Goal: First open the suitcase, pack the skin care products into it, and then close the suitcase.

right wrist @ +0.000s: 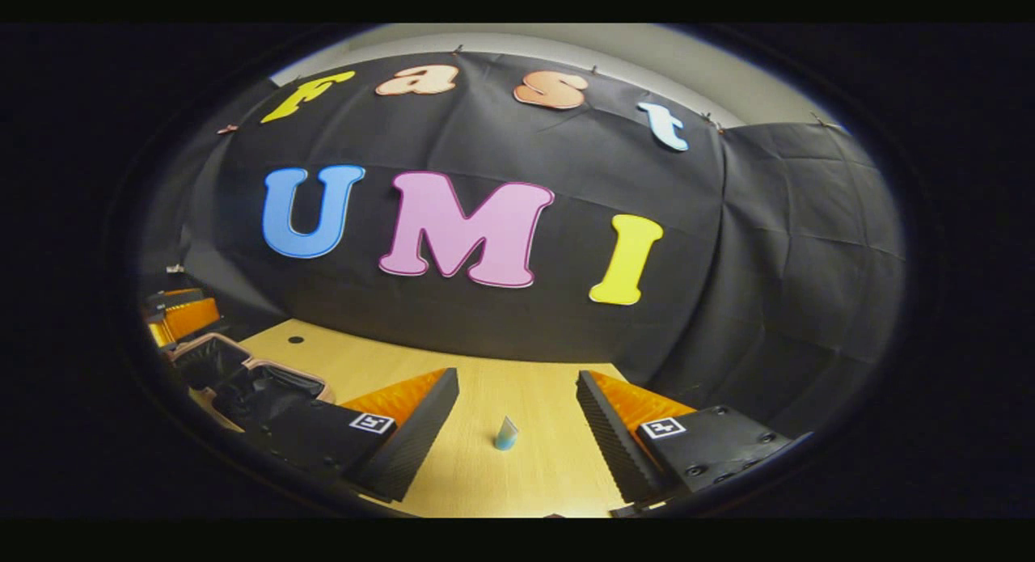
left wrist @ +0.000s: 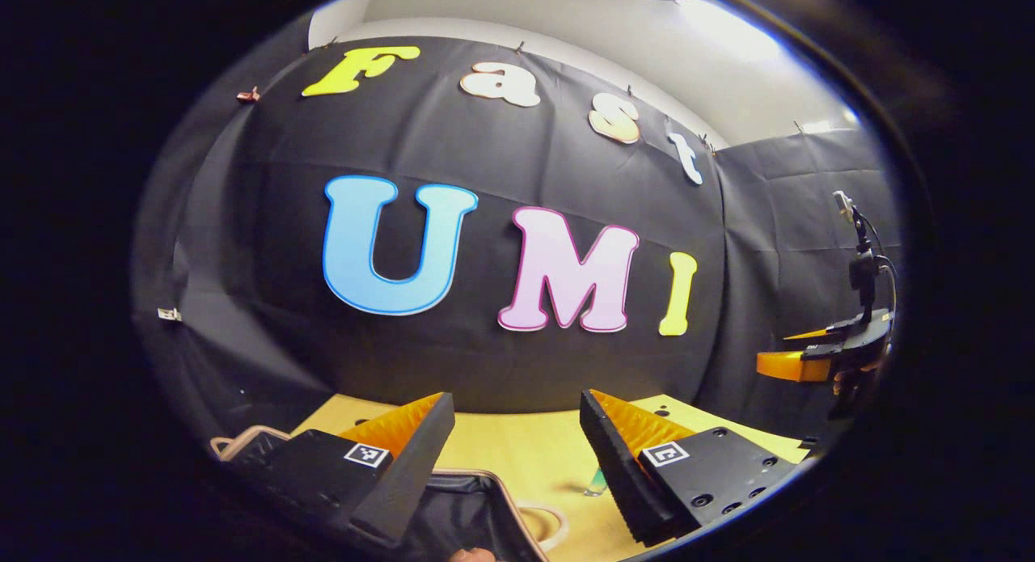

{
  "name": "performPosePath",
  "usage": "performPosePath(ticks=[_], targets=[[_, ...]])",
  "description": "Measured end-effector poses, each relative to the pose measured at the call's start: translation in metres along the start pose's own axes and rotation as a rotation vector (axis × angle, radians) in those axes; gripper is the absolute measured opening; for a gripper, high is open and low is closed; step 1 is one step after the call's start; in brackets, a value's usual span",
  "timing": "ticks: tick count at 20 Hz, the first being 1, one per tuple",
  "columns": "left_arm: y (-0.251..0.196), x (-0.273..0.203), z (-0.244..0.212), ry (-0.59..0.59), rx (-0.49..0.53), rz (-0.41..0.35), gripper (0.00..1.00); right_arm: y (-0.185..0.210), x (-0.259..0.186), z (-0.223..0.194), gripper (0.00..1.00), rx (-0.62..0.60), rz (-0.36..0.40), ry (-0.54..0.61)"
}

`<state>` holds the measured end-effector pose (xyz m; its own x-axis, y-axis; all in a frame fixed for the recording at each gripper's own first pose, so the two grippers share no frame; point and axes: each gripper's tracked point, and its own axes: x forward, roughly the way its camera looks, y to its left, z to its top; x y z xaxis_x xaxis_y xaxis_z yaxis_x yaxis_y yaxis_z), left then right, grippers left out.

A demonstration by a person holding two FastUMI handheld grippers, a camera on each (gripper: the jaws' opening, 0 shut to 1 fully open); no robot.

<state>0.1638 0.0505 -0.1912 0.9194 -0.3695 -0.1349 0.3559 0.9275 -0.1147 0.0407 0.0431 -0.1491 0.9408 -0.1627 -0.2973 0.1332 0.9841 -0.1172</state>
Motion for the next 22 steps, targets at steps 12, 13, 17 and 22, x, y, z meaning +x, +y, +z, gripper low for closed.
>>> performPosePath(ticks=[12,13,17,22], targets=[[-0.099,0.108,-0.154,0.251,0.024,0.027,0.98,-0.024,0.047,-0.062,0.94,-0.067,0.136,0.070],[-0.101,0.113,-0.158,0.258,0.025,0.032,0.98,-0.023,0.050,-0.067,0.94,-0.066,0.148,0.075],[-0.106,0.140,-0.182,0.311,0.039,0.062,0.98,-0.013,0.067,-0.091,0.94,-0.041,0.199,0.110],[-0.110,0.162,-0.218,0.370,0.045,0.068,0.98,-0.013,0.084,-0.112,0.94,-0.030,0.210,0.136]])
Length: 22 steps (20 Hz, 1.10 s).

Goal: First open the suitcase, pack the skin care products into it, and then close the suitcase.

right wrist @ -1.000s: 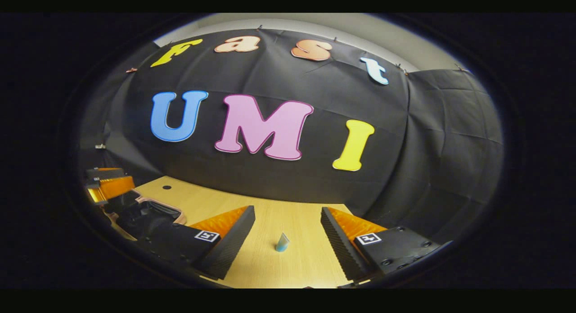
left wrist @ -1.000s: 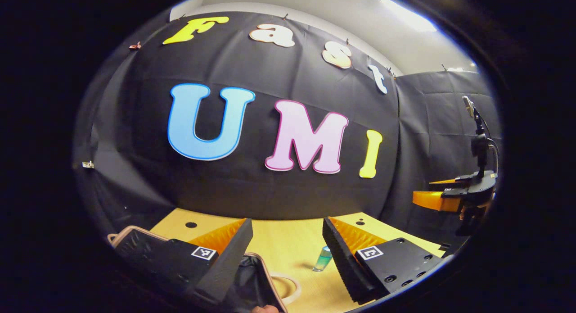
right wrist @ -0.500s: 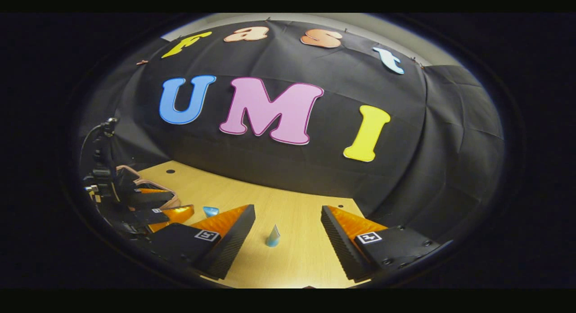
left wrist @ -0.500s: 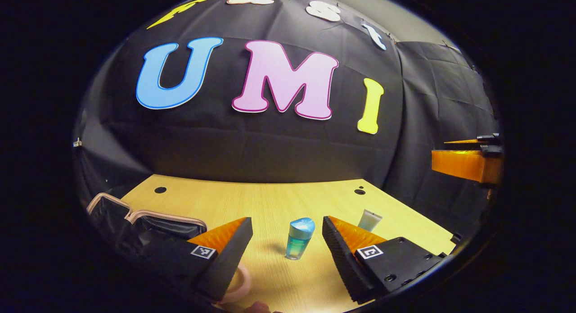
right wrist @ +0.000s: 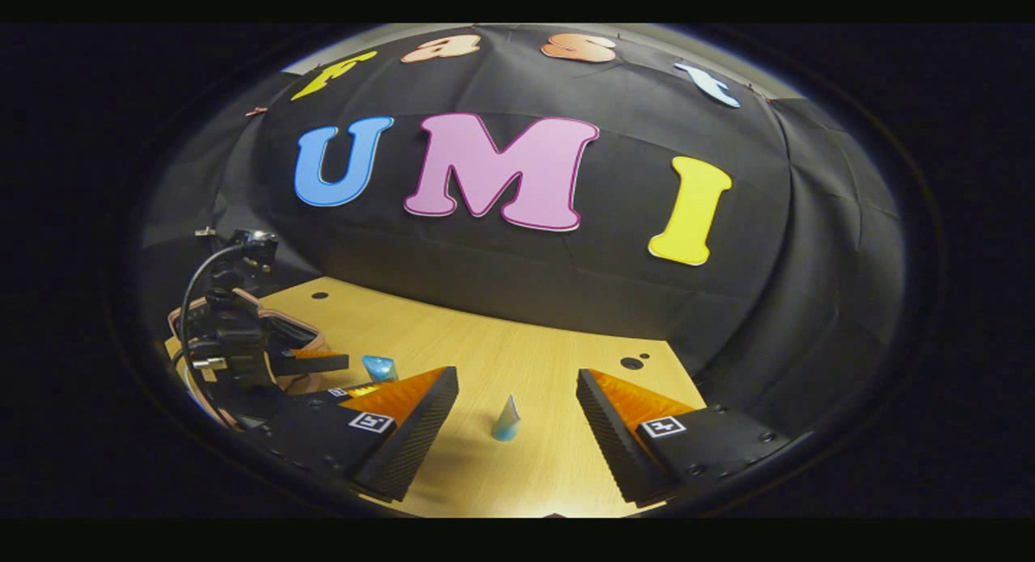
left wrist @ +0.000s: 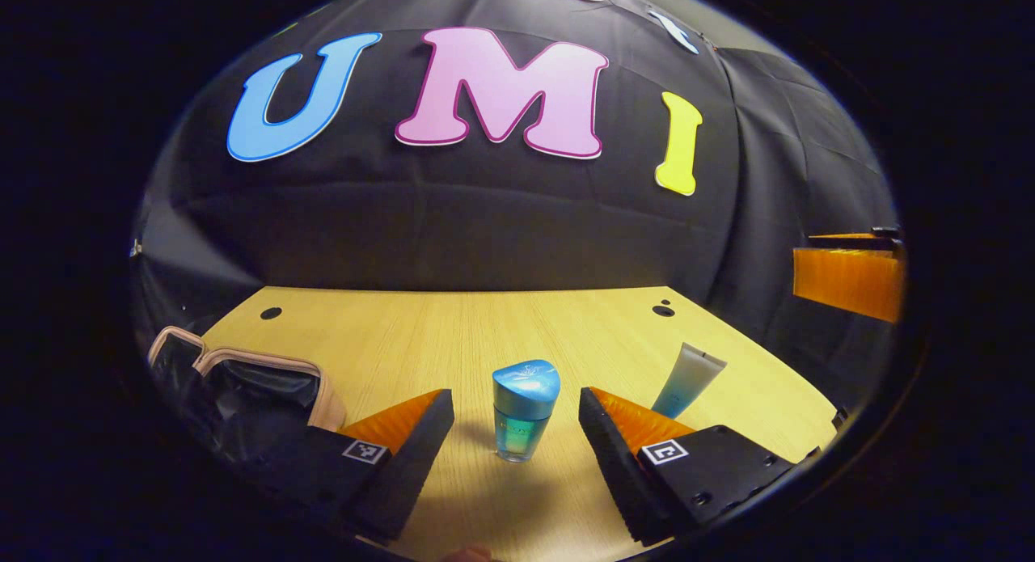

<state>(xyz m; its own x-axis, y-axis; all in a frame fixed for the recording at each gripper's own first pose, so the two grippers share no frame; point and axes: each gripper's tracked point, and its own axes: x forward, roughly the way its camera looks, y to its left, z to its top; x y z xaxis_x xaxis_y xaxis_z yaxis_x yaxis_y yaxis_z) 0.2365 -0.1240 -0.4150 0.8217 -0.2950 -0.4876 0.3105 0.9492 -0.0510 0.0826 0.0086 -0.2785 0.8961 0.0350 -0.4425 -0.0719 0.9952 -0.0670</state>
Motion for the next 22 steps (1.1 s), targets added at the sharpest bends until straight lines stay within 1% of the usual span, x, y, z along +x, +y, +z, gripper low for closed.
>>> performPosePath(ticks=[8,9,11,12,13,14,17,19,20,22], targets=[[0.003,0.047,-0.035,0.075,-0.011,0.037,0.98,-0.030,0.009,-0.032,0.94,0.018,-0.028,0.060],[0.005,0.052,-0.039,0.085,-0.007,0.044,0.98,-0.033,0.010,-0.036,0.94,0.016,-0.033,0.066],[0.003,0.057,-0.049,0.103,-0.009,0.034,0.98,-0.035,0.013,-0.047,0.94,0.021,-0.036,0.087],[0.006,0.061,-0.051,0.102,-0.014,0.049,0.98,-0.036,0.017,-0.052,0.94,0.024,-0.036,0.098],[0.010,0.045,-0.047,0.108,-0.006,0.071,0.74,-0.034,0.019,-0.057,0.94,0.031,-0.034,0.107],[0.010,0.056,-0.052,0.105,0.005,0.067,0.51,-0.033,0.023,-0.062,0.94,0.037,-0.034,0.112],[0.010,0.060,-0.052,0.113,0.022,0.061,0.48,-0.025,0.036,-0.081,0.94,0.064,-0.027,0.147],[0.009,0.060,-0.051,0.111,0.025,0.058,0.47,-0.018,0.045,-0.092,0.94,0.103,-0.011,0.165],[0.010,0.061,-0.051,0.110,0.027,0.061,0.46,-0.015,0.050,-0.098,0.94,0.119,-0.007,0.175],[0.011,0.062,-0.051,0.109,0.027,0.065,0.46,-0.010,0.061,-0.109,0.95,0.137,-0.002,0.191]])
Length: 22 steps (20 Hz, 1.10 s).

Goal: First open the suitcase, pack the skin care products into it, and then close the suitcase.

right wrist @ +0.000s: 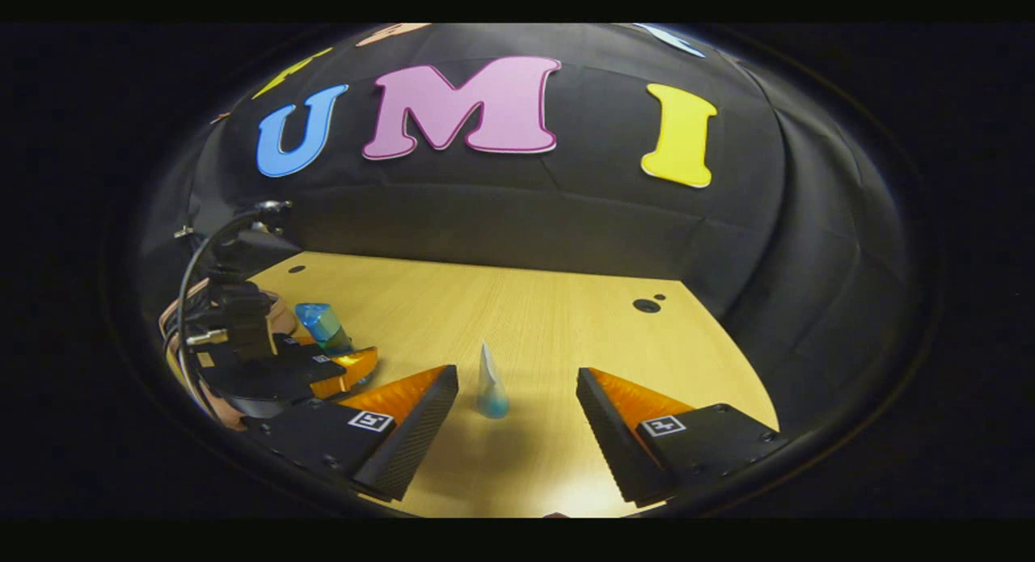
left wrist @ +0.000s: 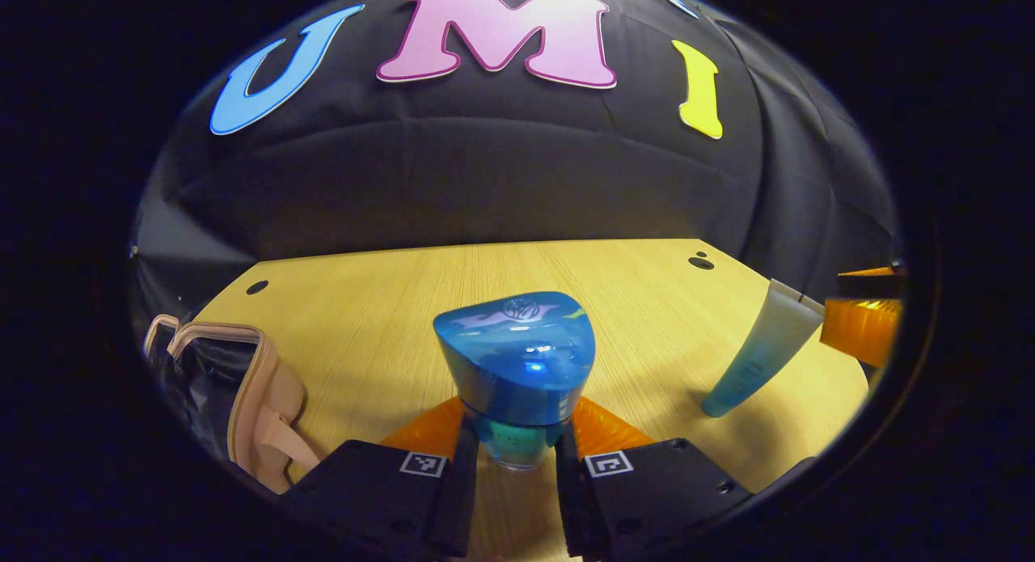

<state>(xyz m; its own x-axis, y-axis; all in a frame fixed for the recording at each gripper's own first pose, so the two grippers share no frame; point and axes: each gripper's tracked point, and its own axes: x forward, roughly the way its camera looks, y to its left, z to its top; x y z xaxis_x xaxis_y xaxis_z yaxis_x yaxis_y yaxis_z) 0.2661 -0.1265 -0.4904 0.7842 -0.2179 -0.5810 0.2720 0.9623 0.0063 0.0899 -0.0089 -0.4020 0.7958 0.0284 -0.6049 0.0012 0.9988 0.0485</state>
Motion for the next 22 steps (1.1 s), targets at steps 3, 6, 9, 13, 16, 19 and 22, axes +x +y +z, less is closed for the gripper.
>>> performPosePath(ticks=[3,6,9,13,16,19,22], targets=[[0.000,0.000,0.000,0.003,-0.010,0.005,0.48,0.008,0.024,-0.026,0.95,0.022,0.019,0.067],[0.000,-0.001,-0.001,0.007,-0.010,0.010,0.48,0.016,0.043,-0.048,0.95,0.025,0.035,0.135],[-0.001,-0.001,-0.001,0.008,-0.012,0.005,0.48,0.016,0.060,-0.068,0.93,0.033,0.033,0.190],[-0.001,0.000,0.000,0.010,-0.007,0.015,0.48,-0.001,0.073,-0.082,0.44,0.095,-0.049,0.247],[-0.001,0.000,-0.001,0.026,0.000,0.007,0.46,-0.012,0.064,-0.079,0.34,0.129,-0.071,0.258],[0.004,-0.005,-0.003,0.101,-0.039,0.043,0.47,-0.019,0.052,-0.064,0.40,0.151,-0.069,0.226],[0.009,-0.020,0.018,0.131,-0.157,0.038,0.46,-0.028,0.034,-0.050,0.39,0.167,-0.089,0.204]])
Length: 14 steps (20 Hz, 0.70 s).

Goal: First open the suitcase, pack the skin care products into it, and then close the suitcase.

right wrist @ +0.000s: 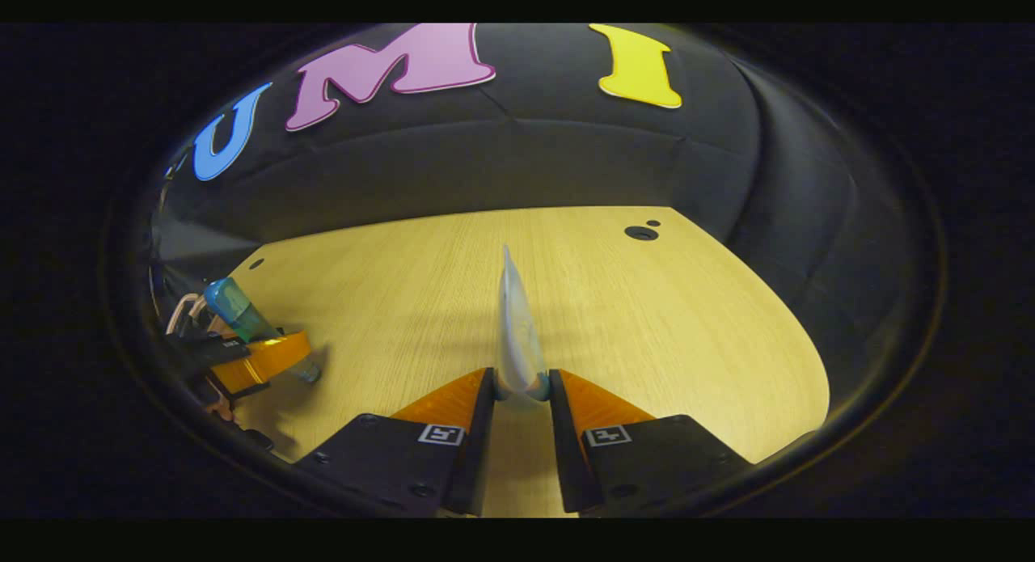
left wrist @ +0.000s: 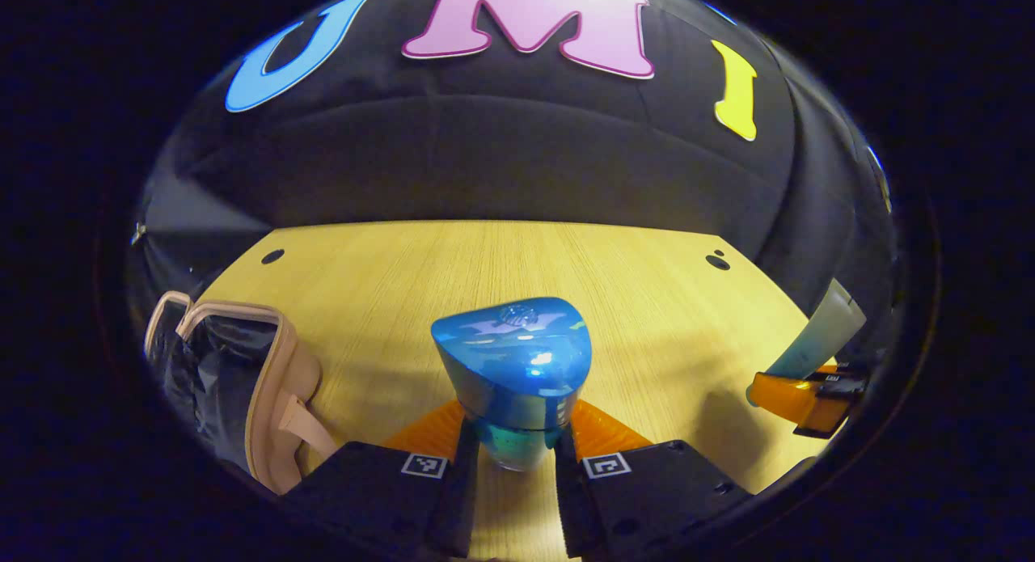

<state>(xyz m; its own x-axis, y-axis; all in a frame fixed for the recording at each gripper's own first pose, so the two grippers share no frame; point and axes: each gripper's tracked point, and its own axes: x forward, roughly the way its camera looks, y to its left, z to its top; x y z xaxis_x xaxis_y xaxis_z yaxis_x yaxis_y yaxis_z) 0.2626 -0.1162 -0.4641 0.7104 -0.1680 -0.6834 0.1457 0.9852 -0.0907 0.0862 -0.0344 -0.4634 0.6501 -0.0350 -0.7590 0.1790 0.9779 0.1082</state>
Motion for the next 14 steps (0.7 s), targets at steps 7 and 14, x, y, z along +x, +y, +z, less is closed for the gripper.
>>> performPosePath(ticks=[7,14], targets=[[0.044,-0.094,0.067,-0.009,0.082,-0.027,0.43,0.010,-0.049,0.026,0.39,0.027,0.010,-0.055],[0.175,-0.171,0.045,0.279,0.207,0.010,0.45,0.103,-0.112,0.021,0.39,-0.037,0.171,-0.061]])
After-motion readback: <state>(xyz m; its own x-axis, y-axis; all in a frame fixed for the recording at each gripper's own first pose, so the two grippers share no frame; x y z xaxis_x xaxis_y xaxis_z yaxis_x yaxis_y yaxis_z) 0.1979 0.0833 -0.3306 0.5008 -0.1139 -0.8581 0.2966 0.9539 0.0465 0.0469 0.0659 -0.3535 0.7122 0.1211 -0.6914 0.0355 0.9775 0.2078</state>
